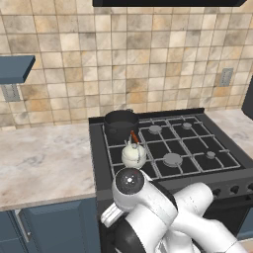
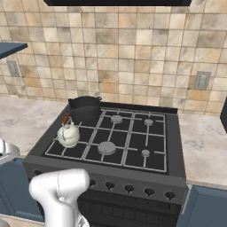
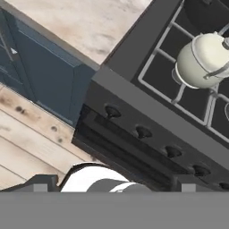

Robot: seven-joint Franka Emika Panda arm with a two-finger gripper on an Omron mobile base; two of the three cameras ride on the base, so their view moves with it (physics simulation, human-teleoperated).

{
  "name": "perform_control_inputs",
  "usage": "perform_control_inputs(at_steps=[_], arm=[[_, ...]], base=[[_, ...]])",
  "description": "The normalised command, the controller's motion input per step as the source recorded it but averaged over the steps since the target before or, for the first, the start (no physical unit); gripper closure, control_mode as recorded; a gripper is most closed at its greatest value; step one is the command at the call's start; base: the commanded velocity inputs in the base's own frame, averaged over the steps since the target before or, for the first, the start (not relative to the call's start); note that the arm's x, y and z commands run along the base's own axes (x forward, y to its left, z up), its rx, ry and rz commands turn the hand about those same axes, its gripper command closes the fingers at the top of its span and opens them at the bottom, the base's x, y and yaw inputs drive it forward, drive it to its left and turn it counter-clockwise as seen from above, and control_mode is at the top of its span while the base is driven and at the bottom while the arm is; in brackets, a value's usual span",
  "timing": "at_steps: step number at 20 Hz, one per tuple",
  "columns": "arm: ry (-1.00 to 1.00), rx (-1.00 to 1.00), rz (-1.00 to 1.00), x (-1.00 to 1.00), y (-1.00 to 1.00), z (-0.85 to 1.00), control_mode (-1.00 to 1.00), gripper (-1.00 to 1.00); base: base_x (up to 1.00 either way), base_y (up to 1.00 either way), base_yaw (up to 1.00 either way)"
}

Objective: Pick the kettle from the counter and place it on a stove burner. Then turn the burner on.

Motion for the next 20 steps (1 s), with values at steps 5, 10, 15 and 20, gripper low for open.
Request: perform_control_inputs(at_steps=[5, 10, 15, 20], arm=[[-0.03, 0.07, 0.2, -0.31, -0.05, -1.0, -1.0, -1.0], [-0.31, 0.42, 0.19, -0.15, -0.69, -1.0, -1.0, -1.0], [-0.47, 0.66, 0.13, -0.18, -0.81, -1.0, -1.0, -1.0], [-0.45, 0.8, 0.08, -0.07, -0.71, -0.99, -1.0, -1.0]], base=[[0.0, 0.0, 0.0], [0.0, 0.0, 0.0], [0.0, 0.0, 0.0], [0.0, 0.0, 0.0]])
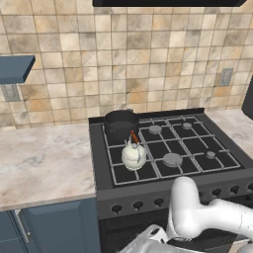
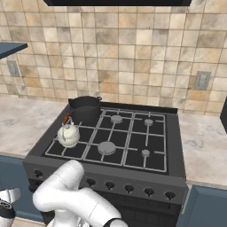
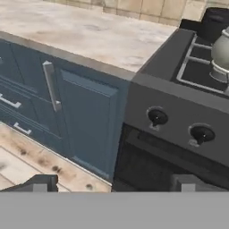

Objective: Pick the kettle from the counter and place it on a stove burner. Then turn the burner on.

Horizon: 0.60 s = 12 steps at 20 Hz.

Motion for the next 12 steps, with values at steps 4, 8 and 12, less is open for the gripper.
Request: perform_control_inputs(at_steps=[4, 8, 12], arm=[[-0.45, 0.8, 0.0, -0.01, -0.6, -0.93, -1.0, -1.0], [-0.19, 0.19, 0.0, -0.04, -0.14, -0.11, -1.0, -1.0], [-0.07, 0.03, -0.06, 0.01, 0.08, 0.09, -1.0, -1.0]], base=[[0.0, 0.0, 0.0], [0.0, 0.0, 0.0], [0.0, 0.0, 0.0]])
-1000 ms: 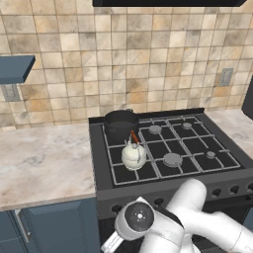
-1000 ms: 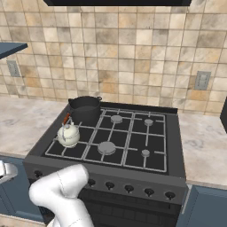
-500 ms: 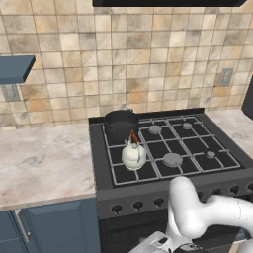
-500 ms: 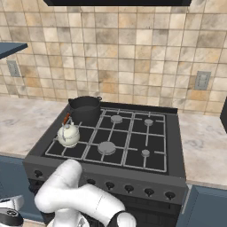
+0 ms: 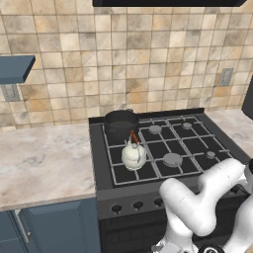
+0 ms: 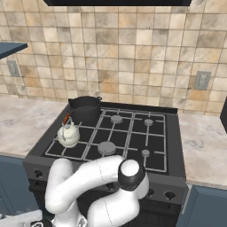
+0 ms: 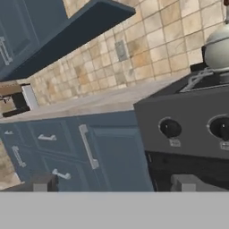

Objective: Pick the kettle from the counter and place it on a stove burner. Then turn the burner on.

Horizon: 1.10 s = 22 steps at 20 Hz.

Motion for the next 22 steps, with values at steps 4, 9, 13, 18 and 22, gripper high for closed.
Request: perform_control_inputs(at_steps=[4, 9, 13, 18, 22], arm=[[-0.19, 0.0, -0.24, 0.16, 0.28, 0.24, -1.0, -1.0], [-0.2, 0.02, -0.29, 0.16, 0.35, 0.16, -1.0, -1.0], [-0.01, 0.0, -0.07, 0.04, 0.05, 0.0, -1.0, -1.0], [0.0, 0.0, -0.1, 0.31, 0.07, 0.05, -1.0, -1.0], [0.0, 0.0, -0.11, 0.39, 0.0, 0.18, -1.0, -1.0]], base=[[0.0, 0.0, 0.0], [0.0, 0.0, 0.0], [0.0, 0.0, 0.0], [0.0, 0.0, 0.0], [0.0, 0.0, 0.0]])
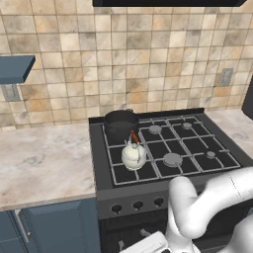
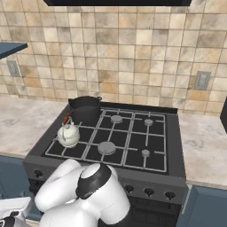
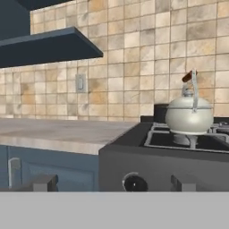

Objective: Pick the kettle from the counter and place it on a stove burner. Then turn the burner on.

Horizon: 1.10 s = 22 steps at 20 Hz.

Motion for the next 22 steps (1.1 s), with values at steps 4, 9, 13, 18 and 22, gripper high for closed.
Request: perform_control_inputs(at_steps=[4, 9, 13, 18, 22], arm=[[-0.03, 0.0, -0.11, 0.3, 0.0, 0.22, -1.0, -1.0], [-0.05, 0.05, -0.11, 0.1, 0.0, 0.33, -1.0, -1.0], [-0.02, 0.04, -0.14, 0.02, 0.0, 0.54, -1.0, -1.0], [0.01, 0.02, -0.05, 0.0, 0.0, 0.14, -1.0, -1.0], [0.0, 0.0, 0.02, 0.03, -0.16, 0.0, -1.0, -1.0]], base=[[0.0, 0.0, 0.0], [0.0, 0.0, 0.0], [0.0, 0.0, 0.0], [0.0, 0.0, 0.0], [0.0, 0.0, 0.0]])
